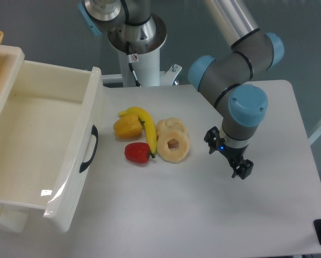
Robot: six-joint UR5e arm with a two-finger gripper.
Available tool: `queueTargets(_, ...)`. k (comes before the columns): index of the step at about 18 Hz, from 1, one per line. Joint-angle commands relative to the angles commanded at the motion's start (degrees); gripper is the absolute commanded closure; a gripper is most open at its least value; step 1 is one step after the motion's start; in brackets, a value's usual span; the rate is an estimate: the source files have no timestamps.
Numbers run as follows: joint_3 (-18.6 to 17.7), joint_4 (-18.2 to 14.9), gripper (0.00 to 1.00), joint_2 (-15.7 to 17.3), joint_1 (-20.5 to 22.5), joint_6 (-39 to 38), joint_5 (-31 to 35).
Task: Pick up the donuts
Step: 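Move the open gripper toward the stacked ring donuts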
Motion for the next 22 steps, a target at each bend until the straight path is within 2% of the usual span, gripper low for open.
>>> queueTargets(9,-1.23,0.00,0.00,-0.09,-0.44,-1.58,0.00)
queueTargets(12,-6.23,0.35,0.00,1.31,0.00,-1.50,0.00)
queueTargets(17,-10.98,-0.35,0.00,5.44,0.35,-2.45,0.09)
queueTargets(19,-10.90,-0.70,0.00,6.06,0.18,-9.89,-0.35)
queueTargets(22,-10.81,-0.53,0.00,5.89,-0.52,-20.98,-4.64)
